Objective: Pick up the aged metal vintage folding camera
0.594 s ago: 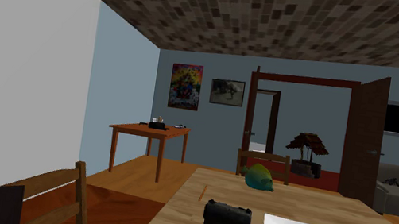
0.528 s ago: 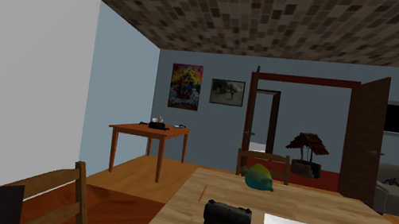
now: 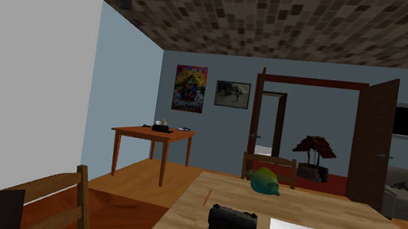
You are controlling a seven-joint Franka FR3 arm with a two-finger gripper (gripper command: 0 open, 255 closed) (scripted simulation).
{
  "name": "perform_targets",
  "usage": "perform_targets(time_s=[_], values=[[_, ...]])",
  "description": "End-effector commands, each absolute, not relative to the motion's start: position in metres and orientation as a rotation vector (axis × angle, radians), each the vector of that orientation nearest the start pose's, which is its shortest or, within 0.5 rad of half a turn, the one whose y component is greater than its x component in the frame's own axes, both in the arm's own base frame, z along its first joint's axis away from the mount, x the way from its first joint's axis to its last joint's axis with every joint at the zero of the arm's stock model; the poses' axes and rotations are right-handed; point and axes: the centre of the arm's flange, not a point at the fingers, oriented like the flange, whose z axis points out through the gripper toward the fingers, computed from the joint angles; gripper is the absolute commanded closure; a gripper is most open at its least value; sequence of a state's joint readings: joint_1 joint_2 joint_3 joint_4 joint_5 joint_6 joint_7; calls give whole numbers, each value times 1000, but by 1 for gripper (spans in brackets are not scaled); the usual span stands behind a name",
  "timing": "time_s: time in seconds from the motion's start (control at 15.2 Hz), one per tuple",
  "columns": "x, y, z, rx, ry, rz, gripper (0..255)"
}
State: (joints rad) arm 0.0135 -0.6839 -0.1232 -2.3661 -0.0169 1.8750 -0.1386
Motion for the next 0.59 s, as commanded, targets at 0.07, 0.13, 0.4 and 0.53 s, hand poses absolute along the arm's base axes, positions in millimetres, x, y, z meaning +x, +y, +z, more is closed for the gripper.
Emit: perform_targets(time_s=[0.07,0.13,0.4,0.53], values=[[386,-58,544,-3080,-156,-297,0],[394,-60,533,-3078,-180,-295,0],[426,-69,491,-3066,-276,-284,0],[442,-72,470,-3060,-323,-278,0]])
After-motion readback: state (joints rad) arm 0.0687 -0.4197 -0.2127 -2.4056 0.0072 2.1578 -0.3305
